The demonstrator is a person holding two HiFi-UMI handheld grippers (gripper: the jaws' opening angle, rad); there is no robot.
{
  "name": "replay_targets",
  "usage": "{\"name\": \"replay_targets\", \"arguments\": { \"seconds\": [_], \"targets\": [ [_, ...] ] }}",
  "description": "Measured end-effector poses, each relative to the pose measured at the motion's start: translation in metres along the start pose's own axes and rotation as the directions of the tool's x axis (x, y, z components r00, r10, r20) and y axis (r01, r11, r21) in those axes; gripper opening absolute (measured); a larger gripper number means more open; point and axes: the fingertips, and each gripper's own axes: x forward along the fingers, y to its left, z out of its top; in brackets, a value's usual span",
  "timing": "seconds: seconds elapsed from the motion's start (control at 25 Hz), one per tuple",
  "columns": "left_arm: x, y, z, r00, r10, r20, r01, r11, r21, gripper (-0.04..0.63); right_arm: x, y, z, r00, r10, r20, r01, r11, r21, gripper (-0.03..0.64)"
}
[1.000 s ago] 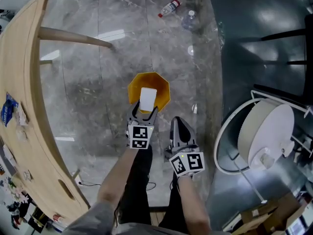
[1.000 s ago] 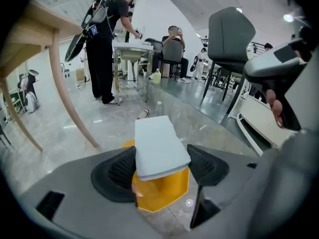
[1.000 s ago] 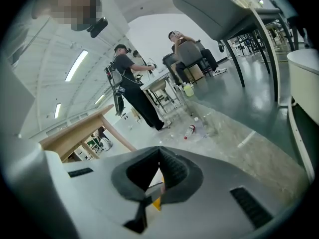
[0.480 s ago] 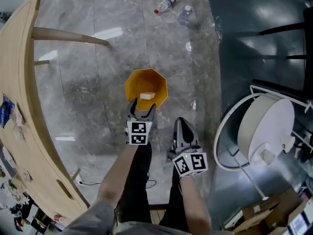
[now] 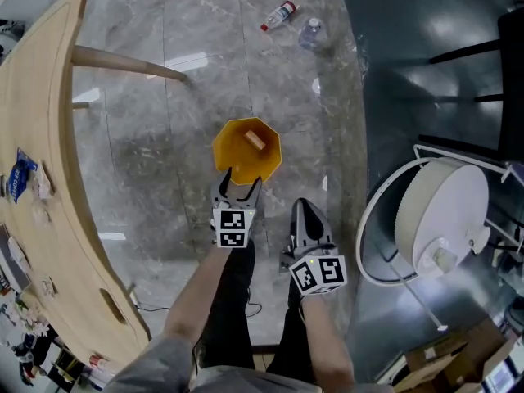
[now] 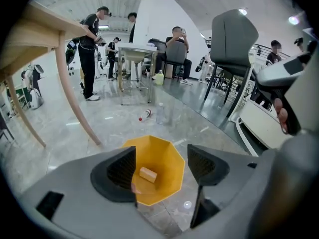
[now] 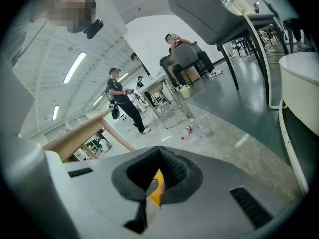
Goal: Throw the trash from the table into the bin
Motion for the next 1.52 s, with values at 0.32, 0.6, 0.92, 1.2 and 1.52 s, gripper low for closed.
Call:
{"name": "replay_targets", "arguments": {
  "seconds": [0.32,0.6,0.92,1.2,1.52],
  "targets": [
    [-0.054,-0.017,0.053,0.995,-0.022,0.102,0.026,0.999,-0.036,0.32,-0.021,0.03,0.033,0.999,0.048,0.019,-0.047,0.998,-0.031,0.005],
    [-0.122,-0.034,0.121,0.978,-0.033,0.207,0.039,0.999,-0.02,0.248,-0.048,0.063,0.071,0.993,0.115,0.03,-0.111,0.989,-0.093,0.005],
    [-0.211,-0.06,0.176,0.961,-0.04,0.274,0.039,0.999,0.01,0.178,-0.088,0.105,0.127,0.98,0.188,0.058,-0.177,0.97,-0.164,0.005],
    [-0.279,-0.083,0.228,0.937,-0.069,0.343,0.047,0.996,0.072,0.128,-0.12,0.15,0.179,0.958,0.271,0.095,-0.244,0.942,-0.229,0.005],
    [-0.357,-0.106,0.296,0.89,-0.08,0.449,0.014,0.989,0.15,0.05,-0.167,0.216,0.237,0.906,0.402,0.135,-0.341,0.88,-0.331,0.005]
  ]
}}
